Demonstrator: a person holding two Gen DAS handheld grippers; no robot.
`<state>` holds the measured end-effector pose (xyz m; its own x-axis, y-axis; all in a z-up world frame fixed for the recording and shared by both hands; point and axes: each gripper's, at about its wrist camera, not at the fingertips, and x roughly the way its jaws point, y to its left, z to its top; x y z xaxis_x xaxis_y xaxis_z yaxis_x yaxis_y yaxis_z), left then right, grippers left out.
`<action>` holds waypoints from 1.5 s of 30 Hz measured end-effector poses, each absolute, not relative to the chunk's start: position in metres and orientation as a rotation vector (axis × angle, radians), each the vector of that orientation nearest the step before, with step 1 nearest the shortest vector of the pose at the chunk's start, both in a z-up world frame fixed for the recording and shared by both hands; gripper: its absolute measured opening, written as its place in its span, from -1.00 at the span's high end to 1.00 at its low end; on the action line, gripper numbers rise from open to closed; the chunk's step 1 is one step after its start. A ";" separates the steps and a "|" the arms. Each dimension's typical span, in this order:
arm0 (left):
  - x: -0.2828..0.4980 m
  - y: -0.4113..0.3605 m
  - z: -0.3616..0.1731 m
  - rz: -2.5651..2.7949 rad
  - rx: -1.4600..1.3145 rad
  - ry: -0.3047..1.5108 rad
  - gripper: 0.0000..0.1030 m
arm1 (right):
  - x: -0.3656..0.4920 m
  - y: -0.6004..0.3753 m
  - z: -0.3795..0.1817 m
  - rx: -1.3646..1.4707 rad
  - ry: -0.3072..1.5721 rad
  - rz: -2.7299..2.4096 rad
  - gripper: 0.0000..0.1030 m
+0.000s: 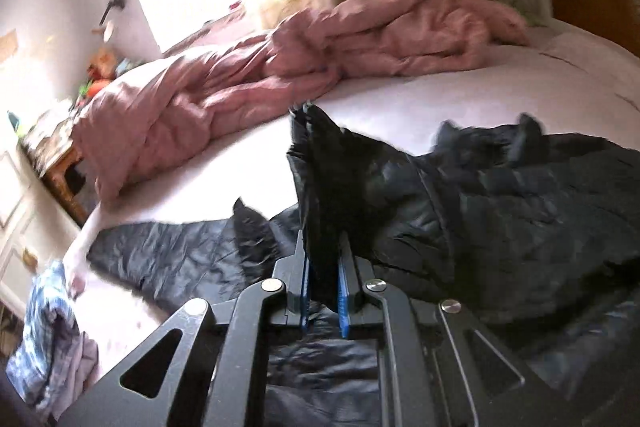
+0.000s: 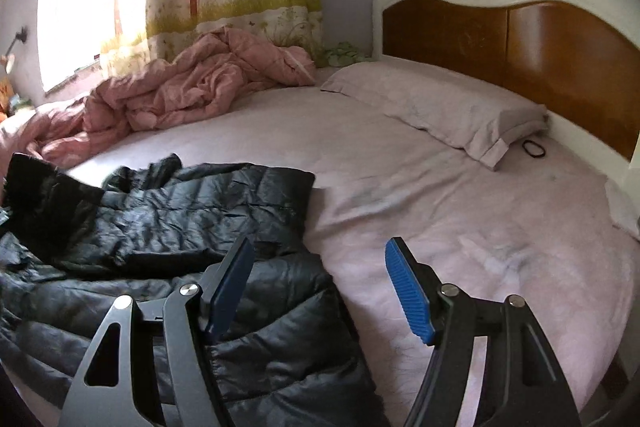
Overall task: Fold large clothes
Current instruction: 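Grasp the jacket side with the left gripper, fold it inward, release, then move the open left gripper to the other jacket sleeve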
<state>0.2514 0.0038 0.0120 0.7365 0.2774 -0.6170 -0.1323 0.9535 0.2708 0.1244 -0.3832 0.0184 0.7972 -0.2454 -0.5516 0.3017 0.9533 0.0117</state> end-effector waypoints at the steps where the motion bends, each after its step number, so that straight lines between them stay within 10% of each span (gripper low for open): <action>1: 0.253 0.012 0.009 0.245 0.198 0.723 0.80 | 0.125 -0.384 0.017 0.097 0.581 -0.301 -0.44; 4: 0.249 0.032 0.003 0.300 0.162 0.747 0.66 | 0.127 -0.387 0.015 0.117 0.599 -0.294 -0.44; 8: 0.220 0.045 0.003 0.307 0.206 0.664 -0.19 | 0.127 -0.388 0.015 0.144 0.612 -0.264 -0.44; 22: 0.117 0.091 0.048 0.154 -0.026 0.513 -0.36 | 0.116 -0.360 0.023 0.053 0.564 -0.234 -0.44; 30: 0.096 0.117 0.063 0.284 -0.008 0.381 -0.98 | 0.106 -0.343 0.028 0.074 0.520 -0.191 -0.62; 45: 0.135 0.192 0.097 0.207 -0.226 0.363 -0.98 | 0.105 -0.329 0.028 0.020 0.453 -0.147 -1.00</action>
